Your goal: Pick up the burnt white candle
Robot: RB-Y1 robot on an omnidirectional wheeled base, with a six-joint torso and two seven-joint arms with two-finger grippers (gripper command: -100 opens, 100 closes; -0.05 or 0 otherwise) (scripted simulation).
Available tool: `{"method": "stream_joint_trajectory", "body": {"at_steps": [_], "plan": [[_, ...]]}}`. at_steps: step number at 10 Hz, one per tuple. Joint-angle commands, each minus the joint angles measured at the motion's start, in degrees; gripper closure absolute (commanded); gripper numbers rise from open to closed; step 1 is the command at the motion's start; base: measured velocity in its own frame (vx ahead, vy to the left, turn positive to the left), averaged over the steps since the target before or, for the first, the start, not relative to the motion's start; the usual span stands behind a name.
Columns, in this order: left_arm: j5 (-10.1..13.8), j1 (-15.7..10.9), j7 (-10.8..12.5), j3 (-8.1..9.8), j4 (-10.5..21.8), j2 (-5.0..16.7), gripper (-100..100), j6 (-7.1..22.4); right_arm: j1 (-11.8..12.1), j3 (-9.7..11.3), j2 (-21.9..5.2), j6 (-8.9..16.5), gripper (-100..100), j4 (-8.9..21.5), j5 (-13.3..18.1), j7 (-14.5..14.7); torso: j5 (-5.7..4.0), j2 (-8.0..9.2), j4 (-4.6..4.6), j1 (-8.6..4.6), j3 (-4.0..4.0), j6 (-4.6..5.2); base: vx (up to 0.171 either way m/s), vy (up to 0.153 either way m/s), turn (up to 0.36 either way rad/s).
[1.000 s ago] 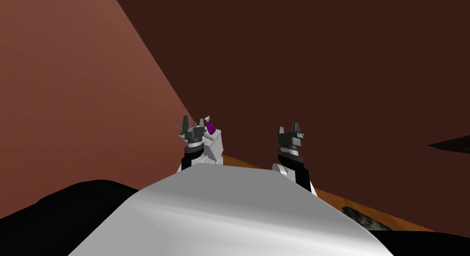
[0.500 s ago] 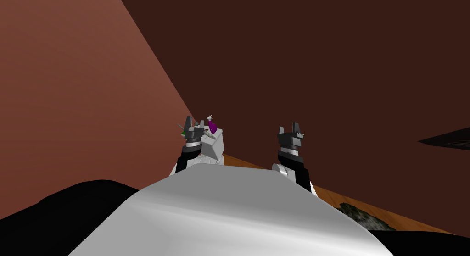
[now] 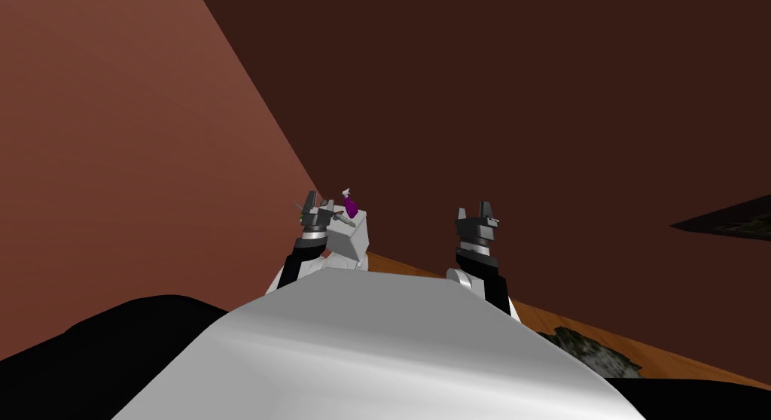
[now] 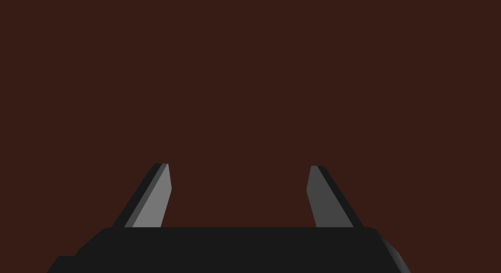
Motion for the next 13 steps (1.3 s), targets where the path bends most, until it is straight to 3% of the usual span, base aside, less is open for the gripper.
{"method": "stream_joint_trajectory", "body": {"at_steps": [1, 13], "plan": [[0.42, 0.1, -0.25, 0.27, -0.18, 0.34, -100, 2.51, 0.0, 0.0, 0.0, 0.0, 0, 0.0, 0.0, 0.0, 0.0, 0.0, 0.0, 0.0, 0.0, 0.0, -0.025, 0.036, -0.014], [7.21, 2.67, -0.82, 6.13, -1.85, 5.62, -100, 22.16, 0.0, 0.0, 0.0, 0.0, 0, 0.0, 0.0, 0.0, -0.01, -0.06, -0.01, -0.07, -0.04, 0.0, -0.027, 0.027, -0.029]]}}
